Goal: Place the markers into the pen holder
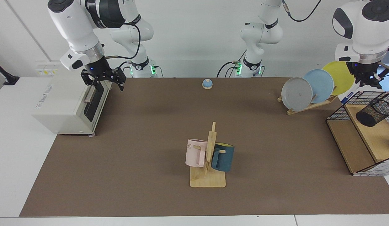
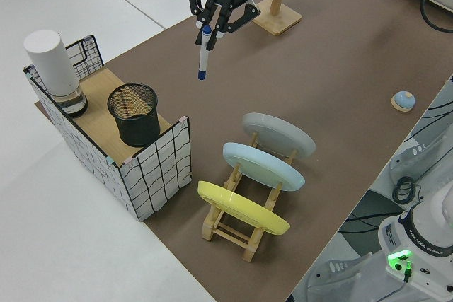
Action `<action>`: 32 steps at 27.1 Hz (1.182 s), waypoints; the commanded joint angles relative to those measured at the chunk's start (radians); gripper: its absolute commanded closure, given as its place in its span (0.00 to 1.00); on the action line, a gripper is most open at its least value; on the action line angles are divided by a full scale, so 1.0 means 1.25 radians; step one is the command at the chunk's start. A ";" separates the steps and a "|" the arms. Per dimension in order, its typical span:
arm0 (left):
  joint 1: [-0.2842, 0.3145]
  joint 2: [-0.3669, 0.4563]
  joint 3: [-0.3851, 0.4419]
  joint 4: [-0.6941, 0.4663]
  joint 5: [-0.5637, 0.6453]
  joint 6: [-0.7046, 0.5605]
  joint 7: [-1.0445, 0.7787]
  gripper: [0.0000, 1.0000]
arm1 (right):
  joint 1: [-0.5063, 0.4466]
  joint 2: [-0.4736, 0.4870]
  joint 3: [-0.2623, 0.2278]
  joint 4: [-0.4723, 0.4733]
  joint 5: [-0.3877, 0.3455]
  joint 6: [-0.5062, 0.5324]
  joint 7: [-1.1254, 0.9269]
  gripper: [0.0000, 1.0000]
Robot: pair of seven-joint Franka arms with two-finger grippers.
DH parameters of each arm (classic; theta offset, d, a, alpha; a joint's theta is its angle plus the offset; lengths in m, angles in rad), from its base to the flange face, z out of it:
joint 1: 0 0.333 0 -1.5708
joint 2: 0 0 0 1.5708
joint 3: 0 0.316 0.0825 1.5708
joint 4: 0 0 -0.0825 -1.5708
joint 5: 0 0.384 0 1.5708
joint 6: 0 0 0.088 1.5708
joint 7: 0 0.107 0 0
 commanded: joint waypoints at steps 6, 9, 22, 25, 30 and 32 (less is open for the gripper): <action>0.006 0.068 0.029 0.084 0.122 0.054 0.126 1.00 | -0.014 0.001 0.013 0.004 -0.004 -0.005 -0.014 0.00; 0.015 0.084 0.034 0.096 0.124 0.120 0.167 1.00 | -0.013 -0.001 0.013 0.000 -0.004 -0.005 0.005 0.00; 0.087 0.095 0.042 0.097 0.113 0.218 0.241 1.00 | -0.007 -0.002 0.013 -0.003 -0.038 -0.006 -0.001 0.00; 0.087 0.098 0.042 0.097 0.115 0.223 0.241 1.00 | -0.005 -0.001 0.021 -0.001 -0.076 -0.010 -0.003 0.00; 0.087 0.098 0.042 0.092 0.118 0.215 0.242 1.00 | -0.007 -0.001 0.022 -0.003 -0.079 -0.008 -0.005 0.00; 0.089 0.111 0.044 0.091 0.117 0.213 0.247 1.00 | -0.007 -0.002 0.022 -0.003 -0.076 -0.010 -0.005 0.00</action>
